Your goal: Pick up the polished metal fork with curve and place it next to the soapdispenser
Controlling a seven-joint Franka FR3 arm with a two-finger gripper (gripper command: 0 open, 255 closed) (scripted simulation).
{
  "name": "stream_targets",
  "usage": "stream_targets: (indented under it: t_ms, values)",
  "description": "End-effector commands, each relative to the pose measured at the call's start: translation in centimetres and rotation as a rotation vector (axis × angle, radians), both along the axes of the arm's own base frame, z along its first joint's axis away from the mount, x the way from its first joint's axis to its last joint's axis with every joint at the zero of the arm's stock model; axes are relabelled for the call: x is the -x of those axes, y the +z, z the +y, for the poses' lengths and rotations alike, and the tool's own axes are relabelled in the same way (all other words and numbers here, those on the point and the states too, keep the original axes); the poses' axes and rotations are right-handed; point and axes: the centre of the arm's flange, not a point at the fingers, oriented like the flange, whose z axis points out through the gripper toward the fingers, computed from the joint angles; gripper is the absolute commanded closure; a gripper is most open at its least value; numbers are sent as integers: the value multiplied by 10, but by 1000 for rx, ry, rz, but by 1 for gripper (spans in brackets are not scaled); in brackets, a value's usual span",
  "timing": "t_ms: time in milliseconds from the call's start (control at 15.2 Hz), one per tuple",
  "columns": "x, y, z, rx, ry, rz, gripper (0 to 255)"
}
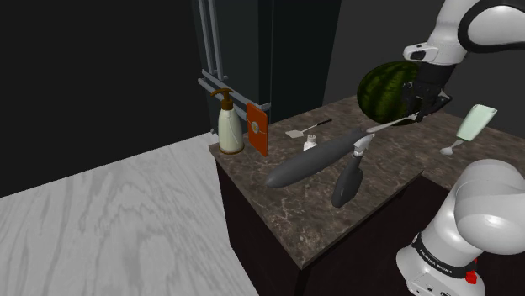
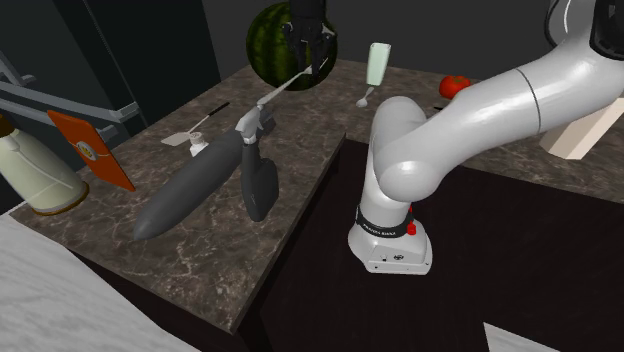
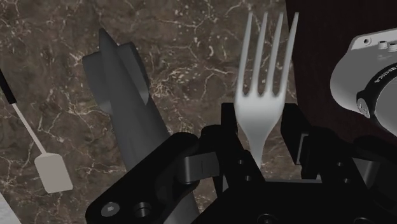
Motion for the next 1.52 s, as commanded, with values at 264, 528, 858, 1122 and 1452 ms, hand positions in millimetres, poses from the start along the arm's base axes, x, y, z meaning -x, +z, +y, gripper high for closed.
stream_targets:
  t_ms: [264, 528, 858, 1122, 1452]
  values:
    - [0, 31, 0, 0, 0, 0, 255]
    - [0, 52, 0, 0, 0, 0, 255]
    - [0, 79, 0, 0, 0, 0, 255]
    - [0, 100, 0, 0, 0, 0, 255]
    - [-20, 111, 17, 0, 0, 0, 255]
